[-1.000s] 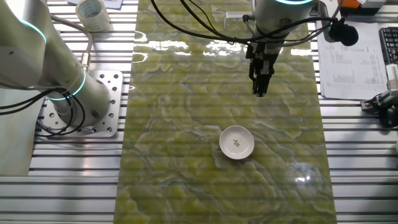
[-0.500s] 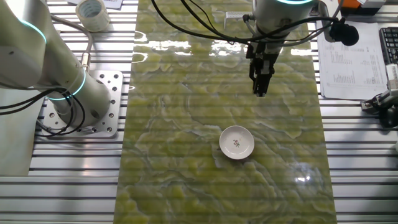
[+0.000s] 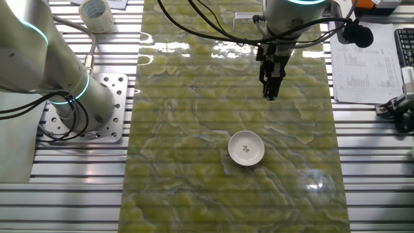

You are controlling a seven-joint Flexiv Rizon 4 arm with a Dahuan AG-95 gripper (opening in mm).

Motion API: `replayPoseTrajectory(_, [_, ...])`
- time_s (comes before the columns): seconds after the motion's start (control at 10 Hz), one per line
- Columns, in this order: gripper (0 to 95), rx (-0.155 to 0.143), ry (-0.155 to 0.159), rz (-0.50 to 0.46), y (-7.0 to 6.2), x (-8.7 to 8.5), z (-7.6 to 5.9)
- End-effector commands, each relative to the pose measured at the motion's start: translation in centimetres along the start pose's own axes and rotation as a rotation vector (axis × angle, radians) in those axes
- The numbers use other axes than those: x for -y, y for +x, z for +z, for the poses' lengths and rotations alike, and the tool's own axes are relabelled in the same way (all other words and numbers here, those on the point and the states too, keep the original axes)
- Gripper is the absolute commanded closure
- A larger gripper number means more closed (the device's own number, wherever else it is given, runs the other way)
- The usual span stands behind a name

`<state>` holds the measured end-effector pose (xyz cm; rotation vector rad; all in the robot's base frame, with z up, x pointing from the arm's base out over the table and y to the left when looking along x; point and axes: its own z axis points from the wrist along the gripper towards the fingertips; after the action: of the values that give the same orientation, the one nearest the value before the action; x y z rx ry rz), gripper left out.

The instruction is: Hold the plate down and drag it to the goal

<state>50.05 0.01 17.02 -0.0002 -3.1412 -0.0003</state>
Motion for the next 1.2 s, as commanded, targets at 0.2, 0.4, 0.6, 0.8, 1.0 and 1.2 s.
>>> replayPoseTrajectory(0.2, [95.0, -0.047, 0.072, 0.083, 0.0, 0.0, 0.0])
replayPoseTrajectory(0.4, [95.0, -0.053, 0.076, 0.081, 0.0, 0.0, 0.0])
replayPoseTrajectory(0.6, [95.0, -0.055, 0.076, 0.079, 0.0, 0.0, 0.0])
replayPoseTrajectory(0.8, [95.0, -0.055, 0.076, 0.080, 0.0, 0.0, 0.1])
replayPoseTrajectory(1.0, [95.0, -0.055, 0.073, 0.079, -0.1, 0.2, 0.6])
replayPoseTrajectory(1.2, [95.0, -0.056, 0.075, 0.080, -0.3, 0.4, 1.5])
